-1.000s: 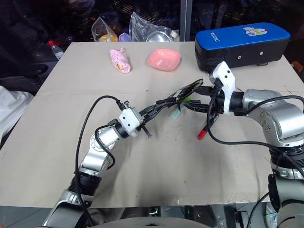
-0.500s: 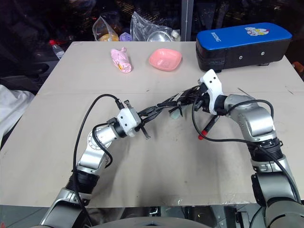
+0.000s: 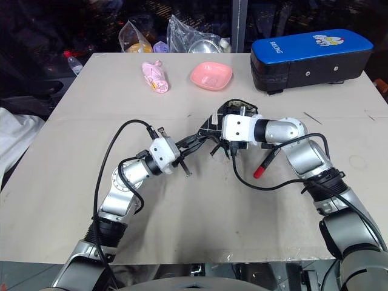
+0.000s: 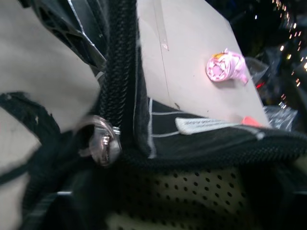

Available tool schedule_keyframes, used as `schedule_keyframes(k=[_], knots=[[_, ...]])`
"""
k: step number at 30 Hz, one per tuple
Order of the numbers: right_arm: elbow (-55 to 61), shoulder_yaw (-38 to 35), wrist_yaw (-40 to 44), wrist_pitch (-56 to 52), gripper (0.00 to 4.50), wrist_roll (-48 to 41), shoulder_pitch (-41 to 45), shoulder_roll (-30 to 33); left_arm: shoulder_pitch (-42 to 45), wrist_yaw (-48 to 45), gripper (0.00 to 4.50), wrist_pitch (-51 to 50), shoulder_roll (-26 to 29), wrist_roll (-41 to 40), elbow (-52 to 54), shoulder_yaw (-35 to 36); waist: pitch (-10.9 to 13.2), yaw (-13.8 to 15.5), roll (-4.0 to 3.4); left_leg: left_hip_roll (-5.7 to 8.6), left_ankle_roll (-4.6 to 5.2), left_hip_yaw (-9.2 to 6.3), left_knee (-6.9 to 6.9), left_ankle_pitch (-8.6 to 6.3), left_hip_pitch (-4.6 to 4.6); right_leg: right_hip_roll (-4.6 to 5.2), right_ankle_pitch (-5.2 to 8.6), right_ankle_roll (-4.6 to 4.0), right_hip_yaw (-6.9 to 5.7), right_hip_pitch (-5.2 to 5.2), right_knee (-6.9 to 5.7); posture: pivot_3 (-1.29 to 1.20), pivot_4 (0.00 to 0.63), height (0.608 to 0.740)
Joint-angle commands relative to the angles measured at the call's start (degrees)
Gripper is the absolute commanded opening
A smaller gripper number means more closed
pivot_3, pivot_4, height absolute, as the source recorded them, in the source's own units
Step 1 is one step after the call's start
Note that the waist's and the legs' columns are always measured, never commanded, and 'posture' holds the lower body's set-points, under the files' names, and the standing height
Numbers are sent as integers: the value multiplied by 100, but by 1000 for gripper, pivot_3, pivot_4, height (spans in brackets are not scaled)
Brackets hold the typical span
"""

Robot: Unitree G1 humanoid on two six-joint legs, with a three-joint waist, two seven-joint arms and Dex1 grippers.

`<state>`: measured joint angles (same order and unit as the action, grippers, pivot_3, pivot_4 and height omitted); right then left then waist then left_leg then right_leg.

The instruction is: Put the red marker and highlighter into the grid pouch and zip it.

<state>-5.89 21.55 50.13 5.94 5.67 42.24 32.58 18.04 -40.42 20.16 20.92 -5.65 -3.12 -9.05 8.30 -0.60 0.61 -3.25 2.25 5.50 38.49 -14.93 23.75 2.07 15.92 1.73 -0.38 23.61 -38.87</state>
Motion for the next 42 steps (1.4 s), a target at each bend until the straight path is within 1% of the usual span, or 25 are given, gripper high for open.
schedule_keyframes(k=[1,4,6,8,12,14,17,18,19,20,22,24,25,28,31,36,38,39,40,42], knots=[[75,-90,103,316,4456,123,93,67,34,104,0,71,-37,37,16,60,0,0,0,0,0,0,0,0,0,0,0,0,0,0,0,0,150,737],[191,-350,-12,168,4456,35,-14,83,62,124,0,91,-7,60,-28,90,0,-1,0,-1,-1,1,0,0,-1,0,0,0,0,0,-1,0,150,737],[462,-681,5,-293,4456,-295,-147,158,92,155,0,102,39,71,-48,160,0,0,0,-1,-1,1,0,0,-1,0,0,0,0,0,-1,0,150,737],[862,-1101,98,-887,4456,-802,-393,260,133,183,0,108,95,65,-69,248,0,38,0,-1,-1,0,0,1,0,1,0,0,-1,0,-1,0,150,737],[1803,-2002,224,-2458,4456,-2013,-1051,519,224,131,0,126,201,12,-141,371,0,96,0,-2,-1,-1,1,0,1,5,0,0,-5,-2,0,0,150,737],[2033,-2243,138,-2962,4456,-2218,-1309,646,268,109,0,141,232,1,-180,400,0,103,0,-1,0,0,1,0,-1,5,0,-1,-3,-3,-1,0,150,737],[2378,-2575,-363,-3878,4456,-2258,-1899,758,352,93,0,148,275,-2,-215,450,-1,129,1,-1,2,-2,2,-1,-3,5,-1,-1,-4,-5,-3,0,150,737],[2577,-2652,-703,-4295,4456,-2255,-2095,646,360,97,0,143,285,-3,-202,468,-1,132,2,-1,2,-2,2,-1,-2,4,-1,-1,-3,-5,-3,0,150,737],[2846,-2759,-1227,-4913,4456,-2210,-2295,402,371,105,0,130,295,-3,-187,484,-1,133,2,-1,1,-4,2,-1,-1,4,-1,-1,-4,-5,-3,0,150,737],[3142,-2871,-1759,-5462,4456,-2187,-2476,73,368,111,0,118,302,-3,-164,499,-1,125,2,-1,1,-4,1,-1,-1,4,-1,-1,-3,-4,-3,0,150,737],[3715,-3014,-2550,-6224,4456,-2179,-2745,-578,344,114,0,95,298,-1,-108,511,-2,110,1,-5,-3,-6,0,1,-1,1,0,-1,7,-3,-8,0,150,737],[4133,-2971,-3196,-6423,4456,-1951,-2972,-1108,305,116,0,75,288,-6,-44,504,-2,105,-1,-6,-16,-11,-4,9,-1,-3,0,-1,13,0,-11,0,150,737],[4264,-2883,-3461,-6388,4456,-1792,-3086,-1272,293,116,0,65,278,-13,-22,495,-2,105,-1,-5,-19,-14,-4,11,-1,-4,0,-2,13,0,-11,0,150,737],[4434,-2761,-4119,-6591,4456,-1591,-3341,-1871,280,92,0,41,256,-47,11,475,-4,119,3,-1,-19,-14,-3,11,0,-6,0,-1,-3,-1,-9,0,150,737],[4318,-2780,-4553,-6751,4456,-1471,-3483,-2347,287,54,0,41,268,-53,5,466,-4,123,3,1,-18,-14,-1,11,0,-6,0,-1,-3,-2,-8,0,150,737],[4288,-2797,-4799,-7306,4456,-1623,-3652,-3019,326,23,0,35,319,-74,-12,494,-5,117,4,3,-18,-15,-2,11,0,-8,0,-1,-4,-2,-8,0,150,737],[4280,-2801,-4849,-7523,4456,-1605,-3733,-3107,318,32,0,33,326,-66,9,490,-9,114,9,2,-18,-19,-2,11,0,-9,0,-1,-6,-3,-8,0,150,737],[4296,-2750,-4849,-7547,3947,-1568,-3763,-3053,315,39,0,31,328,-62,17,489,-11,112,13,1,-18,-20,-3,11,0,-10,0,-1,-7,-3,-7,0,150,737],[4331,-2705,-4832,-7580,3633,-1549,-3776,-2989,307,45,0,24,334,-63,31,491,-13,108,15,1,-18,-21,-3,10,0,-10,0,-1,-8,-3,-6,0,150,737],[4391,-2705,-4800,-7600,2723,-1498,-3740,-2787,285,68,0,7,337,-62,67,490,-14,105,17,1,-17,-22,-3,10,0,-9,0,-1,-9,-4,-5,0,150,737]])
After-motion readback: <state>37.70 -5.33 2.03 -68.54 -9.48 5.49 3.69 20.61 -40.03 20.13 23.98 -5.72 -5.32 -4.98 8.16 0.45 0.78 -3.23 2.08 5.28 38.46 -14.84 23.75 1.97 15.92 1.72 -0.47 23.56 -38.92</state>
